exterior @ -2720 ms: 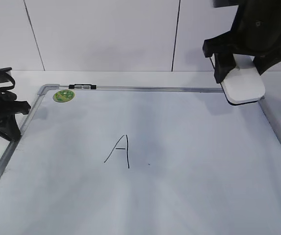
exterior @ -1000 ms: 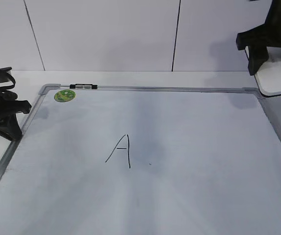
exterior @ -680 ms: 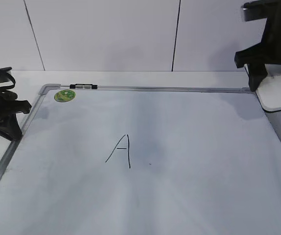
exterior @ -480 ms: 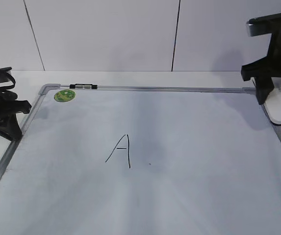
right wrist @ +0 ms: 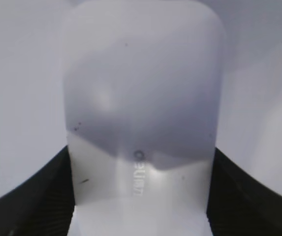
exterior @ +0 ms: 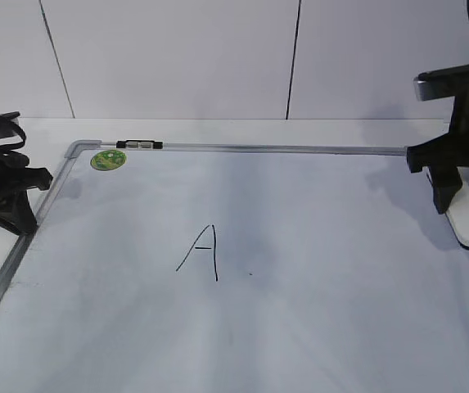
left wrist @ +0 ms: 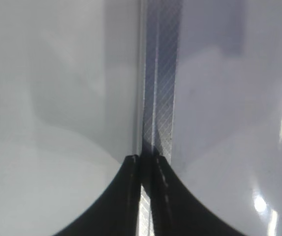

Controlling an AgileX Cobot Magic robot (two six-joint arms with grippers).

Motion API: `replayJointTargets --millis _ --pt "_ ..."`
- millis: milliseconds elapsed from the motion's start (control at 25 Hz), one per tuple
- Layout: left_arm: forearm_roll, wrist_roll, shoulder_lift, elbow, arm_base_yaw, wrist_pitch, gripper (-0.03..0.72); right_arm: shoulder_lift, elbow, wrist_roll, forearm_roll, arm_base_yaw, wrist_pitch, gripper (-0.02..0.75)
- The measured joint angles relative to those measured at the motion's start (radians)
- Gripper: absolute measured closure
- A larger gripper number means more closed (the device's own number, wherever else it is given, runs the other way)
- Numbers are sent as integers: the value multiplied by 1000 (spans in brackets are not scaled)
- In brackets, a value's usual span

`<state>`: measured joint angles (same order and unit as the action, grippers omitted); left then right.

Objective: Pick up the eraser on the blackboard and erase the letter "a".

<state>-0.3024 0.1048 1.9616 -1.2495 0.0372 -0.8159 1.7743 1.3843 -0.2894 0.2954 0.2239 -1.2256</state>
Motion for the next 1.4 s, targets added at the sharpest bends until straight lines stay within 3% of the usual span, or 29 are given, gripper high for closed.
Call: replayJointTargets --millis 400,1120,1400 --pt "-2 0 0 0 0 0 653 0 -120 0 -54 0 27 206" --pt "-4 0 0 0 0 0 650 40 -133 -2 -73 -9 117 209" --pt "-6 0 0 0 0 0 650 40 -133 -2 -71 -59 130 209"
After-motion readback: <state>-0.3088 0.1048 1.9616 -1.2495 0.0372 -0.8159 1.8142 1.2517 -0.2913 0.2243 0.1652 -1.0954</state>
